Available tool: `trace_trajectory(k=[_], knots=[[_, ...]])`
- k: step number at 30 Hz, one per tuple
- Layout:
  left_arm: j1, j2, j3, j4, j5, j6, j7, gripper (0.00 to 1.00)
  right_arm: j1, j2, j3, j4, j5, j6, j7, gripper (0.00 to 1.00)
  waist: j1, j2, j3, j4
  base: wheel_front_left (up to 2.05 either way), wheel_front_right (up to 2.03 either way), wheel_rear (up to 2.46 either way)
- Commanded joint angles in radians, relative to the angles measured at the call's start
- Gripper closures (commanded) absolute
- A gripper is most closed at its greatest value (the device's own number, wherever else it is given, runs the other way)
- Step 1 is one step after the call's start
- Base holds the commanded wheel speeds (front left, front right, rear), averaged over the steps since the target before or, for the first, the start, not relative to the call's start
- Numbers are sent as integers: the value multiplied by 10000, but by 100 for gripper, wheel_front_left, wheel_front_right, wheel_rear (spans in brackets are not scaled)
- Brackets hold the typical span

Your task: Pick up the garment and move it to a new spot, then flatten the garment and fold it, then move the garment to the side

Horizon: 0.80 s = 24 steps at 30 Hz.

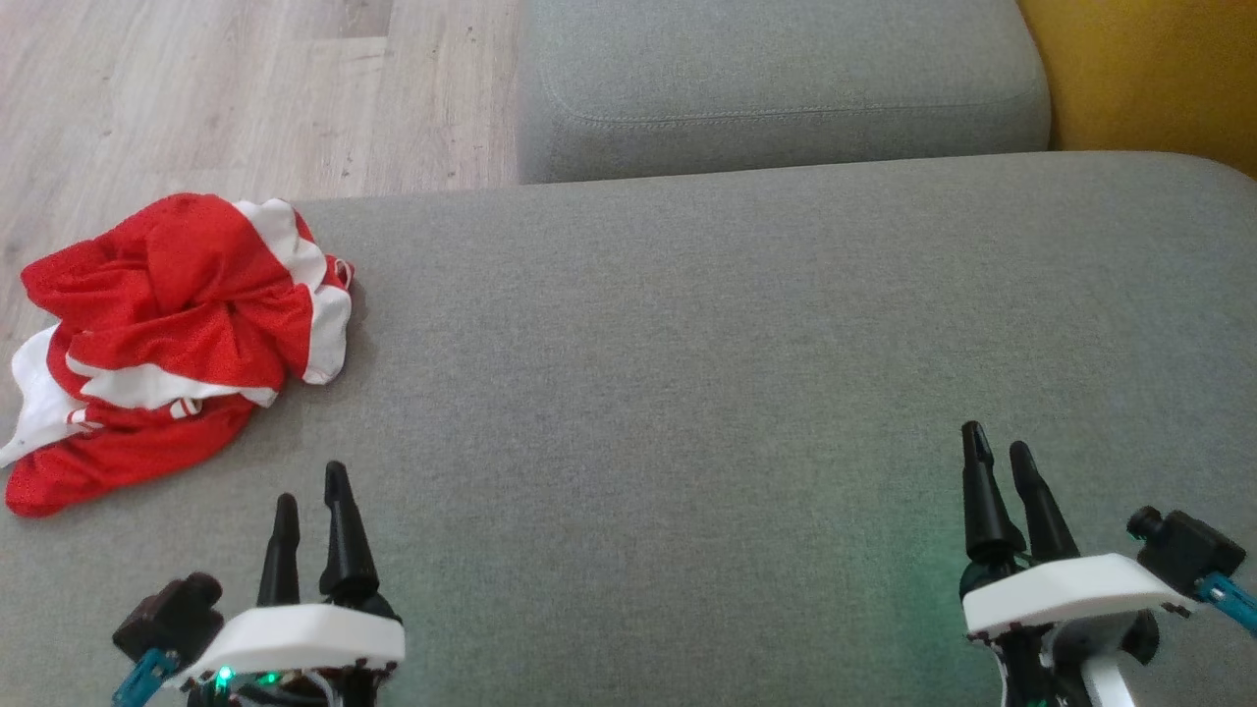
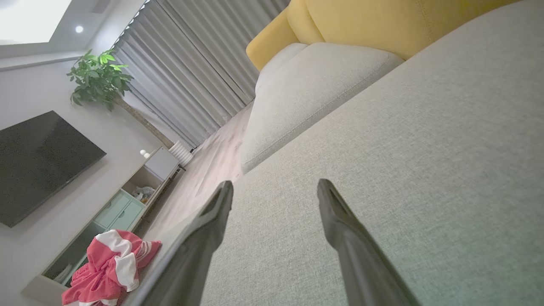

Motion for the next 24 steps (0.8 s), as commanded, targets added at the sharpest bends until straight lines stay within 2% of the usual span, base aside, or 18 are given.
trace_trajectory(k=[1, 24], knots=[[-263, 91, 88, -415, 361, 32, -138, 0, -392, -90, 215, -423, -376, -4, -163, 0, -1, 0, -2, 3, 0, 0, 0], [-221, 107, -382, -846, 3311, 698, -851, 0, -462, -109, 797, -703, -3451, -6, -871, 0, -1, 0, 68, 18, 0, 0, 0]])
